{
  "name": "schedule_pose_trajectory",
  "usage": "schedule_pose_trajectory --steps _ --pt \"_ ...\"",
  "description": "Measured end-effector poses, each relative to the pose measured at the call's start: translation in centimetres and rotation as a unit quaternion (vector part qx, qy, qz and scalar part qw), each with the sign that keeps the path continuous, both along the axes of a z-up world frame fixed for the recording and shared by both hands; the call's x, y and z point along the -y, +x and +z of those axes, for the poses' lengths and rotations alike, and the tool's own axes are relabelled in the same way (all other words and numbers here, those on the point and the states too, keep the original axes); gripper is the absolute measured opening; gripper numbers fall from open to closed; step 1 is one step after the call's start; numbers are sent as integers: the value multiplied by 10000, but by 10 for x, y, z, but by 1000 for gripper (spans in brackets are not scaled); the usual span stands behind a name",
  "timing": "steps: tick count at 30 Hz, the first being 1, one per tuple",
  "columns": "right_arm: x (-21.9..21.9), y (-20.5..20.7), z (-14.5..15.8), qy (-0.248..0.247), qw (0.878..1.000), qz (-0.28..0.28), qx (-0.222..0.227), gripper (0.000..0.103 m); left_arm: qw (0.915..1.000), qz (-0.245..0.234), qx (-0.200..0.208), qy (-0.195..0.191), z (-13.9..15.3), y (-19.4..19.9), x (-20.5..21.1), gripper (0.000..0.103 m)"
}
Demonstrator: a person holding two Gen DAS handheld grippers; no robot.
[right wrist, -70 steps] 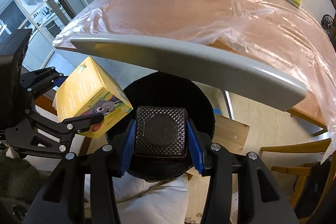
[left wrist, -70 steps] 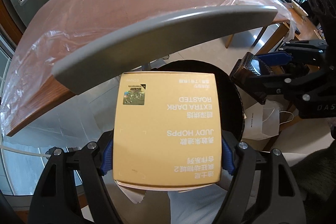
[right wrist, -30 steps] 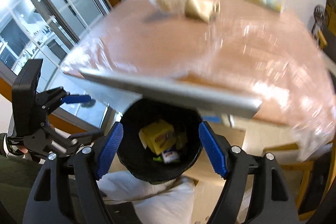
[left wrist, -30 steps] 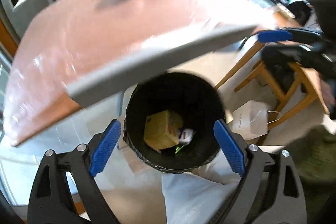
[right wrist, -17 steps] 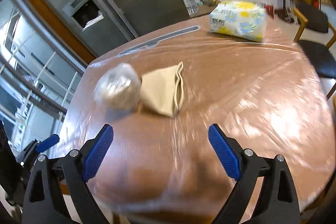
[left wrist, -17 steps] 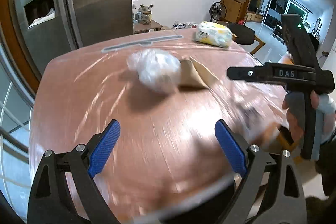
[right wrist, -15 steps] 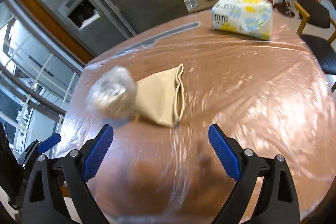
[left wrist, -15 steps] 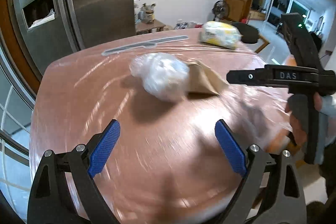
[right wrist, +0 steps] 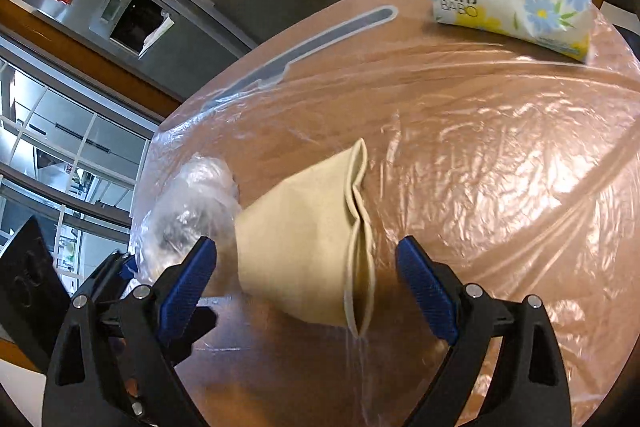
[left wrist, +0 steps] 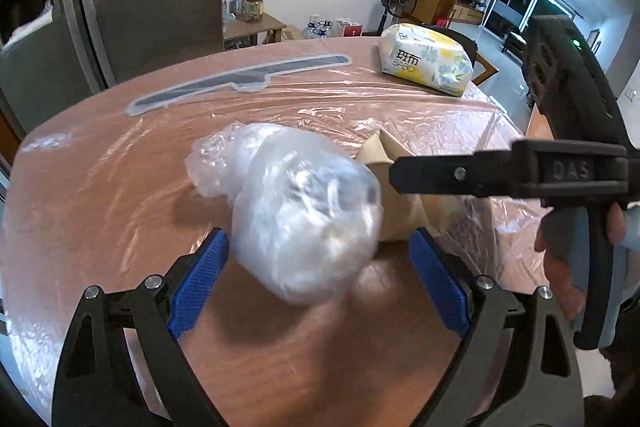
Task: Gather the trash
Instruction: 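Grasp the clear plastic bag with the left tool while the right tool grasps the tan paper sleeve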
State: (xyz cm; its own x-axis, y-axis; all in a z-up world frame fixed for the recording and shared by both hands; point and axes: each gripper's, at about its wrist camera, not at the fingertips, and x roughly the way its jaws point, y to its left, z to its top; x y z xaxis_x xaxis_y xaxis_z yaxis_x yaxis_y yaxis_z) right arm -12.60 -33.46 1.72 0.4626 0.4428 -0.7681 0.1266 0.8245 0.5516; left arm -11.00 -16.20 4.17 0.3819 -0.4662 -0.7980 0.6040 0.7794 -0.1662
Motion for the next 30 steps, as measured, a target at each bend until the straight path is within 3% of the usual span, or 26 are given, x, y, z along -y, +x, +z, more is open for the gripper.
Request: schedule_pose_trajectory --steps 13,15,17,19,25,30 --pt "-9 14 2 -99 9997 240 -9 87 9988 30 -365 -333 -14 31 -8 92" --pt "-12 15 2 -103 9995 288 4 84 9984 31 -393 -405 -15 32 -10 87" --pt "-15 15 3 -335 9987 389 21 67 9981 48 -423 -442 -16 34 -12 79" --pt "-17 14 2 -381 9982 470 51 61 9975 65 -479 -513 -15 35 -16 69" --pt "-14 11 6 -362 9981 443 238 60 9971 128 -461 -598 -11 35 -26 62" --pt "-9 7 13 -402 9977 402 368 60 9970 225 -372 -647 -4 27 -35 62"
